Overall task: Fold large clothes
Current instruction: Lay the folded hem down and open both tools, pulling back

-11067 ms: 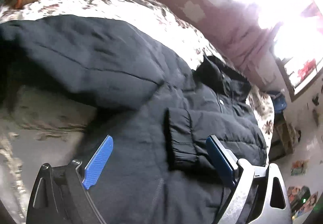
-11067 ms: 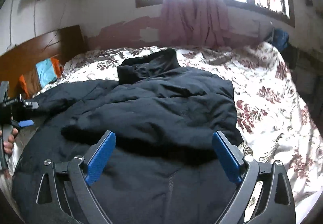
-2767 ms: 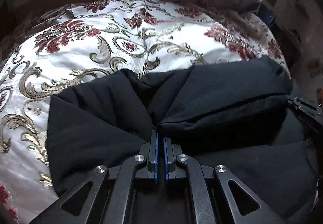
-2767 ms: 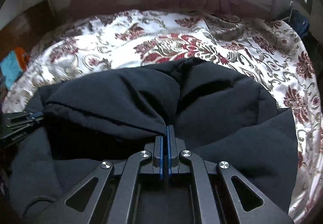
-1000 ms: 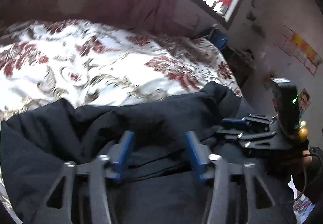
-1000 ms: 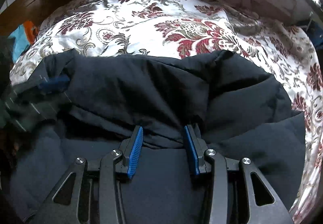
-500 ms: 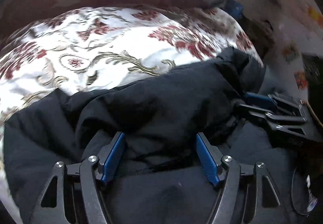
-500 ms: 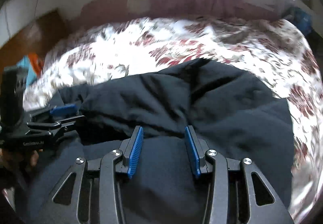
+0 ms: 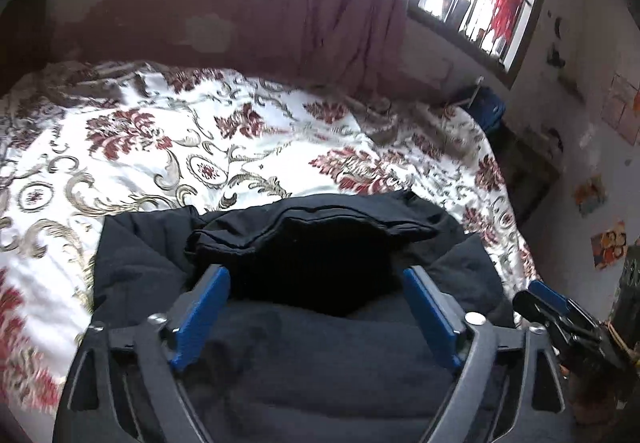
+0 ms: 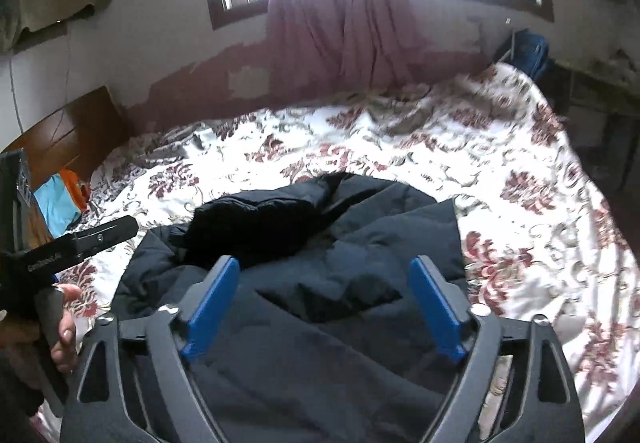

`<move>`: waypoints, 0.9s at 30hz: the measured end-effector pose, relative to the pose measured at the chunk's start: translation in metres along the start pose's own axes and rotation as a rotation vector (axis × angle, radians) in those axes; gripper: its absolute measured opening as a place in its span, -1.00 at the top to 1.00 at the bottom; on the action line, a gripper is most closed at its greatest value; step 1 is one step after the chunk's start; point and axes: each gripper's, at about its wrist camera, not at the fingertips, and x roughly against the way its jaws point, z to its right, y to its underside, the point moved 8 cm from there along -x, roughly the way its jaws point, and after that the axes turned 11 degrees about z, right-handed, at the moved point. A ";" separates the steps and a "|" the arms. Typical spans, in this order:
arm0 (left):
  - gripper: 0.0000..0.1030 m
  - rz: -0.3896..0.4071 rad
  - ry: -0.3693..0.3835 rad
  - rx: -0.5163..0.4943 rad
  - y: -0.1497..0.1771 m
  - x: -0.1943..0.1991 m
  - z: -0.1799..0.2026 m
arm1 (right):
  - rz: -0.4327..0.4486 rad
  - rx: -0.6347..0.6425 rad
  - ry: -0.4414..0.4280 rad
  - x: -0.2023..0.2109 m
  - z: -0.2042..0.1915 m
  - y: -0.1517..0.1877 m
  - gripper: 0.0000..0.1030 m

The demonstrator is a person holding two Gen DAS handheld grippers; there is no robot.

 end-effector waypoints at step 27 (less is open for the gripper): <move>-0.99 0.231 -0.185 -0.287 0.060 0.257 0.061 | 0.202 0.140 0.104 0.260 -0.017 0.061 -0.96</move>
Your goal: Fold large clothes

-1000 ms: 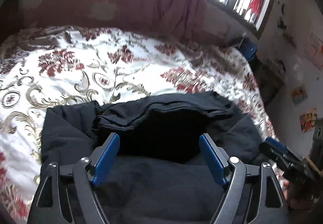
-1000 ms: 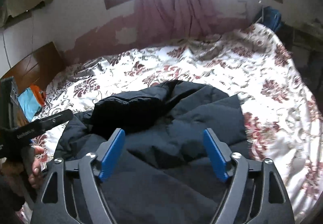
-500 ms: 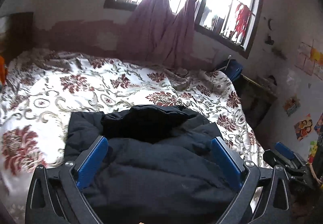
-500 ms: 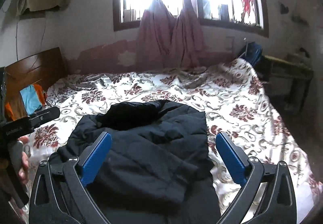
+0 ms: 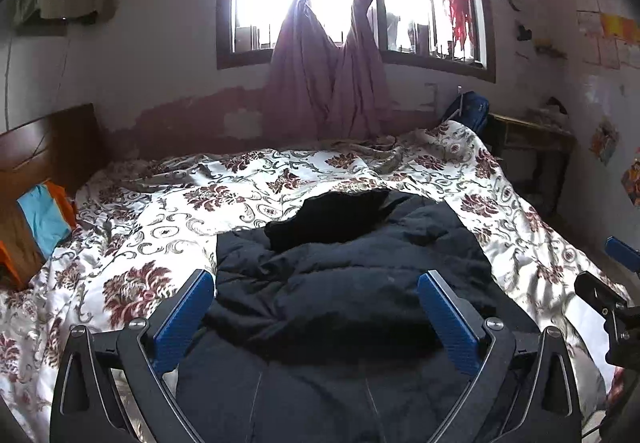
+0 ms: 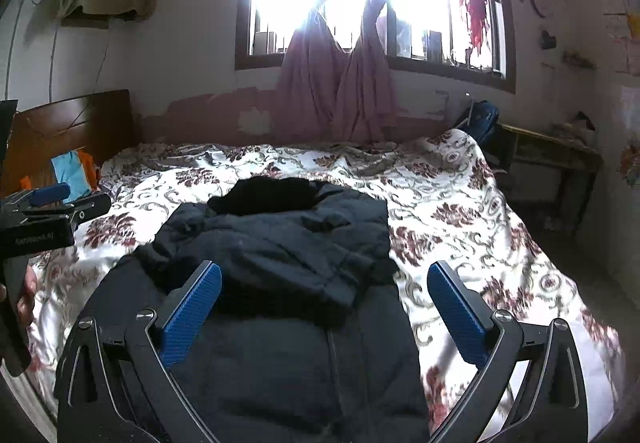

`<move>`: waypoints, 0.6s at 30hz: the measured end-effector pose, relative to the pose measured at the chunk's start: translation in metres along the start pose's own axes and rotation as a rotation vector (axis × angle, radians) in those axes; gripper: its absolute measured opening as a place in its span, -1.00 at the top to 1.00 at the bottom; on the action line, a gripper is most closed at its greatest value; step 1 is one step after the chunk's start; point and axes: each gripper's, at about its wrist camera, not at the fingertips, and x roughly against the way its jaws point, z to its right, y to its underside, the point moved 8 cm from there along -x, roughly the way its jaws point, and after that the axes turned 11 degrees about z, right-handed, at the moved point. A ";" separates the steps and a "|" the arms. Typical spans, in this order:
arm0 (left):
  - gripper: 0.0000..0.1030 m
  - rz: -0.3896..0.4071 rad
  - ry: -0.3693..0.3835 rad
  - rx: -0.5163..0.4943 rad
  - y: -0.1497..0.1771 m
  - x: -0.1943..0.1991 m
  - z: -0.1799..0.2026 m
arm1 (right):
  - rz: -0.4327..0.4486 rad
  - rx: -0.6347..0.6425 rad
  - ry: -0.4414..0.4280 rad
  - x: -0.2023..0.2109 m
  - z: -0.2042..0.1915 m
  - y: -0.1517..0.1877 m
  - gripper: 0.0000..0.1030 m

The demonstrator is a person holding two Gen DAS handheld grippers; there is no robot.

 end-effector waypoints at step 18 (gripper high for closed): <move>-0.99 0.009 0.037 -0.035 0.088 0.107 0.015 | -0.063 0.119 0.010 0.091 -0.006 0.095 -0.96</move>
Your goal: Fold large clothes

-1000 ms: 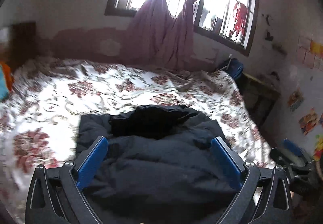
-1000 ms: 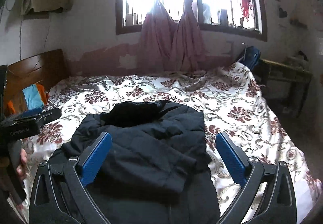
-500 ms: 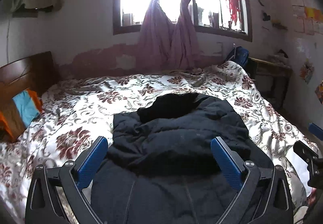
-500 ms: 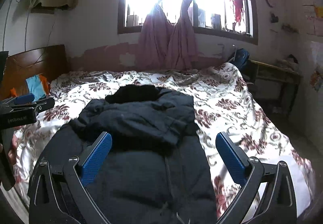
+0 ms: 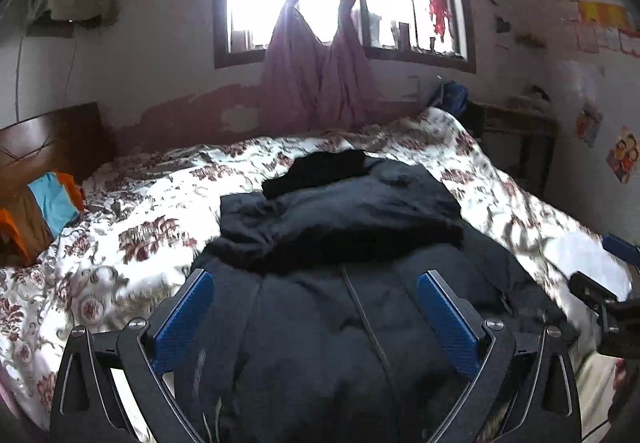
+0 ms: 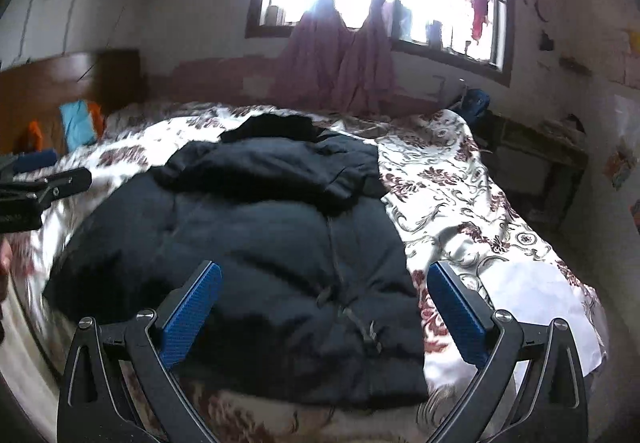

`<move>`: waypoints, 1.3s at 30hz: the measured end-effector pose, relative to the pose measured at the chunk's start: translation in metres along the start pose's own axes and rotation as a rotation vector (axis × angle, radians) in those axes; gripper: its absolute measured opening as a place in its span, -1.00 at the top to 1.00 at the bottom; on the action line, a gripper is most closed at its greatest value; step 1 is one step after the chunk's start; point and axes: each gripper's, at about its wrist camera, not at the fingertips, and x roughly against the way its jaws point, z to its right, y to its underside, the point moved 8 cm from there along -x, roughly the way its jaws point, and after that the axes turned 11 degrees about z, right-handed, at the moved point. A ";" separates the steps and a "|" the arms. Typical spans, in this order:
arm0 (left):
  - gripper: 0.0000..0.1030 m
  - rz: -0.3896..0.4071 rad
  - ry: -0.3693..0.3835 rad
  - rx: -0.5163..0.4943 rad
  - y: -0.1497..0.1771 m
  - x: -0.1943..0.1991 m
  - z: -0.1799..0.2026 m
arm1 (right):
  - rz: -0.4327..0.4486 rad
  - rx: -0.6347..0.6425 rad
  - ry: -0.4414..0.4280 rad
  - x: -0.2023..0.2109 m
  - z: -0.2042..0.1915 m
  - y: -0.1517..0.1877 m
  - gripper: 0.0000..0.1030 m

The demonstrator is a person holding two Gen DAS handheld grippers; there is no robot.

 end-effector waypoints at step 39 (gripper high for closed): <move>-0.99 -0.492 -0.078 -0.040 0.185 0.020 -0.029 | -0.408 0.533 0.015 -0.029 -0.051 0.099 -0.96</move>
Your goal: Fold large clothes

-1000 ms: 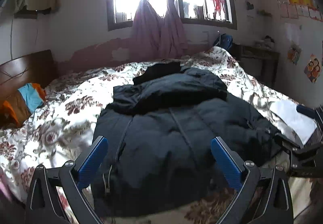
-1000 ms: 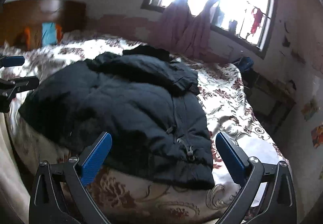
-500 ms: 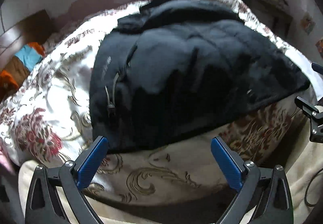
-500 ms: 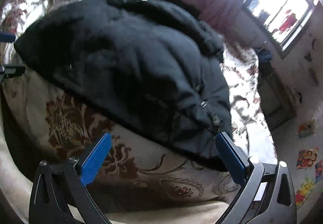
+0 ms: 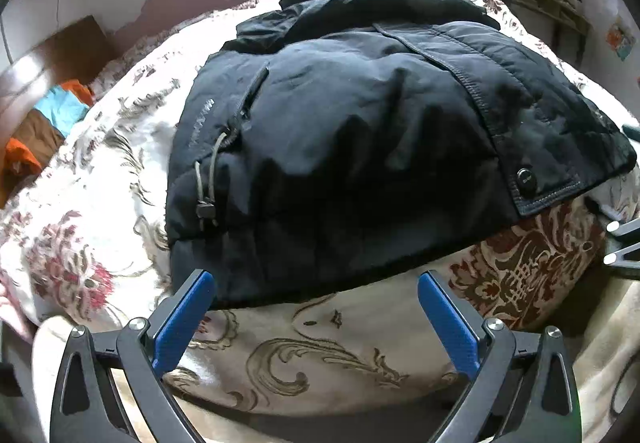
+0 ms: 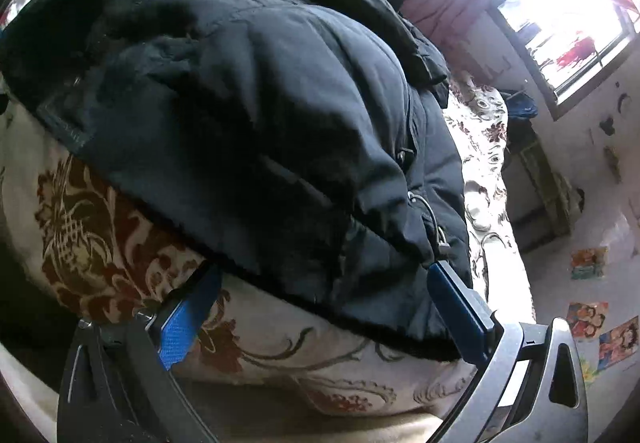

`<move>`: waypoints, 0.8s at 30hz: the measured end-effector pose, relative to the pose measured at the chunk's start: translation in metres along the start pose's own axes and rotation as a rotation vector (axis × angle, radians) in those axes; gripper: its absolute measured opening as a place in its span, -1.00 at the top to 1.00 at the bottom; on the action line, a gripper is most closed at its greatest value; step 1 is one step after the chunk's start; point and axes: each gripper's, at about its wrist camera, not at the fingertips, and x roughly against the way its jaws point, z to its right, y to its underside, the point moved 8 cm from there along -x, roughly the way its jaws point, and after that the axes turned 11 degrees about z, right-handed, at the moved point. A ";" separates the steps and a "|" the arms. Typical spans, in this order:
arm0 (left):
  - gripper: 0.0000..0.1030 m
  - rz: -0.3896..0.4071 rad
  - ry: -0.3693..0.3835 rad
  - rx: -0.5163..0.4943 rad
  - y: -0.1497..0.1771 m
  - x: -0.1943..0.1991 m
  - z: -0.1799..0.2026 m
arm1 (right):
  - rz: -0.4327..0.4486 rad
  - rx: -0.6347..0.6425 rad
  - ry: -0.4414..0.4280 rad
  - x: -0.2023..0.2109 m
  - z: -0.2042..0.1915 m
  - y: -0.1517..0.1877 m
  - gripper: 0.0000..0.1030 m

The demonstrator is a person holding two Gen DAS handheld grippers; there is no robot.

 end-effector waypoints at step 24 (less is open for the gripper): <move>-0.99 0.074 -0.111 -0.162 -0.006 -0.010 0.016 | 0.401 -0.294 0.048 0.042 0.048 -0.027 -0.97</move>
